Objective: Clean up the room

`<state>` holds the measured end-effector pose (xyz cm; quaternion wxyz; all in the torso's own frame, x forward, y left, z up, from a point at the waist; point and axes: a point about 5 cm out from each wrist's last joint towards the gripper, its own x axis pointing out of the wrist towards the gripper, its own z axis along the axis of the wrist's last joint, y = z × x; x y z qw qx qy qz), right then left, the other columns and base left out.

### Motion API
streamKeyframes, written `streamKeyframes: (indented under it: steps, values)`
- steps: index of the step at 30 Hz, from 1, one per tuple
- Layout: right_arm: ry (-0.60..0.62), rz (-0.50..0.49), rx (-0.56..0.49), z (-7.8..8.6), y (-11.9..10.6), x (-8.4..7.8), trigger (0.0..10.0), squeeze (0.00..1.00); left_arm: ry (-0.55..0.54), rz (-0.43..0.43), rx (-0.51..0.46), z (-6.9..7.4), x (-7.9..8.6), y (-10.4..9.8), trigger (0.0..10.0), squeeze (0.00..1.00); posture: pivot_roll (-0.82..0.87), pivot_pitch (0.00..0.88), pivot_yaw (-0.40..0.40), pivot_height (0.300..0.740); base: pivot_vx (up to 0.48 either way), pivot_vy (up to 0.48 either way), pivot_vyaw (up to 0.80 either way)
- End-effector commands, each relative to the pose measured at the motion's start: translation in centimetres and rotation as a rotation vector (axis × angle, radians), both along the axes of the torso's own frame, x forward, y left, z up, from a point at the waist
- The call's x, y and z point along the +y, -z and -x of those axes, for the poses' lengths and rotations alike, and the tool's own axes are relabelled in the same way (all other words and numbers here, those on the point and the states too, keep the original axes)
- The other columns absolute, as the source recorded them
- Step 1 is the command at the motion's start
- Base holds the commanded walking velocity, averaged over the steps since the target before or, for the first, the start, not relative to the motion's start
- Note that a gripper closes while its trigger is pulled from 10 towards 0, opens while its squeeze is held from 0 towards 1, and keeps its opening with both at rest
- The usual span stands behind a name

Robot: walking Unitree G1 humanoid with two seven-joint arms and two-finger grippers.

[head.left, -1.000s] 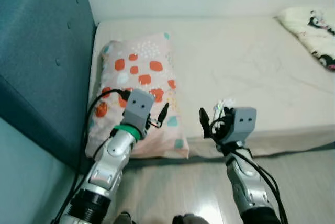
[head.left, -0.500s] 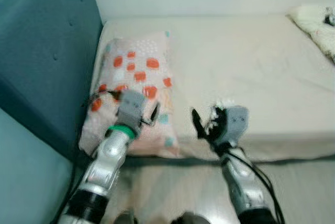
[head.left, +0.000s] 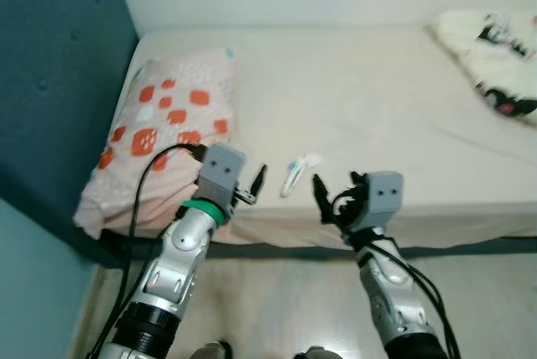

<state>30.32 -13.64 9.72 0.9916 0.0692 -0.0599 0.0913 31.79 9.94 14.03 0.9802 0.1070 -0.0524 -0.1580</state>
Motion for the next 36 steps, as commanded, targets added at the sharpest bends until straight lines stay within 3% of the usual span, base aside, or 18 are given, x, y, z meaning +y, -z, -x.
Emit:
streamKeyframes:
  steps: [1,12,22,36]
  values:
    - [-0.011,0.0,0.024,0.27,0.65,0.36,10.0,0.0,-0.017,-0.021,0.022,-0.07,0.41,0.53,10.0,0.0,-0.02,0.083,0.04,0.74,0.0,0.0,0.0]
    - [-0.012,0.002,0.025,0.27,0.65,0.38,10.0,0.0,-0.024,-0.051,0.029,-0.27,0.32,0.64,10.0,0.0,-0.02,0.082,0.041,0.74,0.0,0.0,0.0]
    - [-0.007,0.08,0.045,0.15,0.91,0.3,10.0,0.0,-0.06,-0.085,0.025,-0.59,0.54,0.74,10.0,0.0,-0.02,0.084,0.042,0.74,0.454,0.0,0.38]
    - [0.005,0.06,0.022,0.18,0.66,0.11,10.0,0.0,-0.067,-0.087,0.025,-0.65,0.5,0.81,10.0,0.0,-0.03,0.084,0.041,0.74,0.465,0.0,0.14]
